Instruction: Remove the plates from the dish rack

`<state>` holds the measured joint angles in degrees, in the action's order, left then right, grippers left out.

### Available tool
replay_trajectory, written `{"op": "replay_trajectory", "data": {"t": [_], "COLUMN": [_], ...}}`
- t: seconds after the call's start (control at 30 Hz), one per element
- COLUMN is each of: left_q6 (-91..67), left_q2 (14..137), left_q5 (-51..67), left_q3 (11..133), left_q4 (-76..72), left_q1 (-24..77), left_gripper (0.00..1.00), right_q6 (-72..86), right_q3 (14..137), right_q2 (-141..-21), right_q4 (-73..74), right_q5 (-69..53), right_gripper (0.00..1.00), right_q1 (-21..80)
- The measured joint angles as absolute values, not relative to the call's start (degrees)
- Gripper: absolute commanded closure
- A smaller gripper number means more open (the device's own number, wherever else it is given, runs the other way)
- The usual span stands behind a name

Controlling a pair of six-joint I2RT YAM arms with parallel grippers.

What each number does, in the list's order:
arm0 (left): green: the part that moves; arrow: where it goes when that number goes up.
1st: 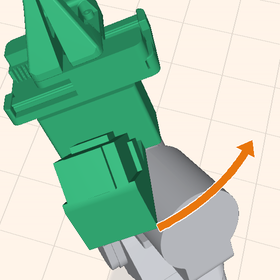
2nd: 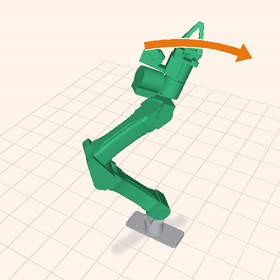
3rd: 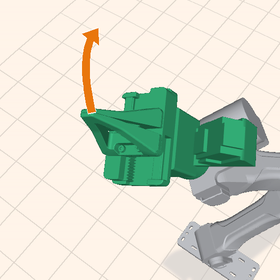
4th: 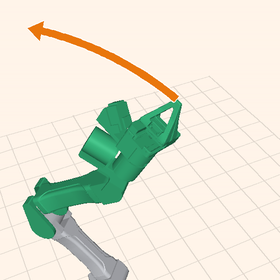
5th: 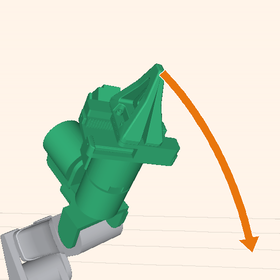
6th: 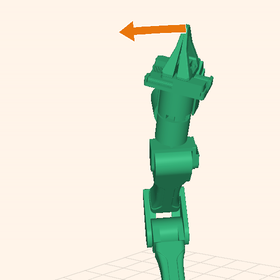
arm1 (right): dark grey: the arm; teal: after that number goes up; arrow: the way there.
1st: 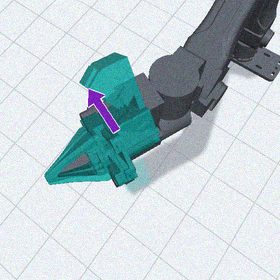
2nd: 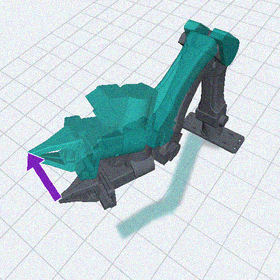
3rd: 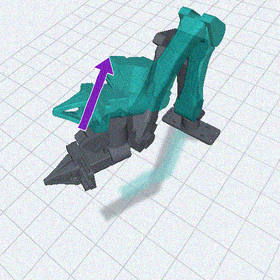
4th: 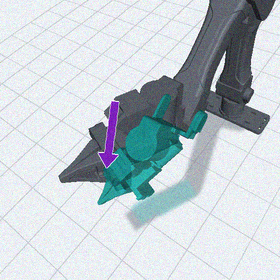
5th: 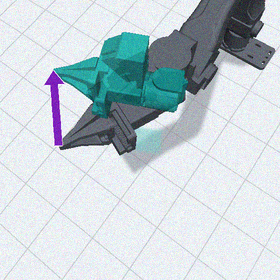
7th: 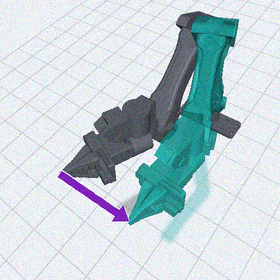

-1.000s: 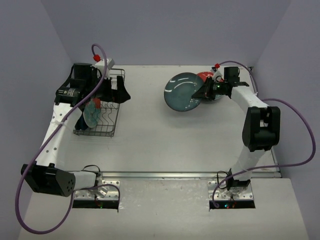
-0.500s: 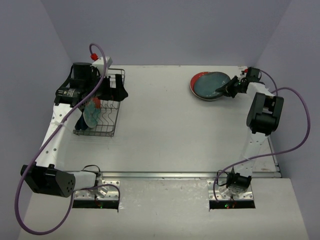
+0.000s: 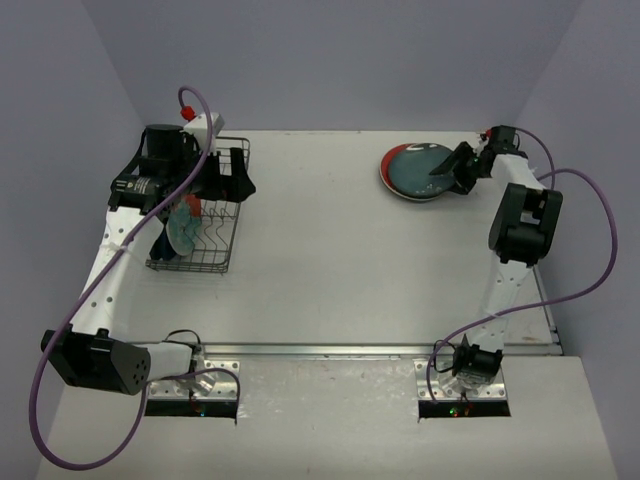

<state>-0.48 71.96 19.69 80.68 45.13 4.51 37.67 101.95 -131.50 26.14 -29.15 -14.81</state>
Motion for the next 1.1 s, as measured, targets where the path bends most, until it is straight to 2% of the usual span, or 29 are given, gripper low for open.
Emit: {"op": "replay_trajectory", "data": {"t": [0.33,0.57,0.73,1.1], "left_q6": [-0.47,-0.46,-0.31,0.97], "left_q2": [71.96,71.97,72.01,72.35], "left_q5": [19.74,19.73,19.71,19.70], "left_q3": [80.61,80.55,80.55,80.13], "left_q4": [44.85,44.77,44.78,44.79], "left_q1": [4.49,4.49,4.49,4.49], "left_gripper": [0.00,0.00,0.00,0.00], "right_q6": [29.72,26.37,25.32,24.65], "right_q3": [107.88,109.90,110.55,113.69], "right_q2": [-131.50,-132.35,-134.70,-137.09], "right_q4": [32.28,36.08,38.20,38.92], "right_q5": [-17.28,-10.57,-7.84,-11.94], "right_gripper": [0.06,0.01,0.01,0.01], "right_q1": [-11.16,-10.78,-11.41,-10.69]}}
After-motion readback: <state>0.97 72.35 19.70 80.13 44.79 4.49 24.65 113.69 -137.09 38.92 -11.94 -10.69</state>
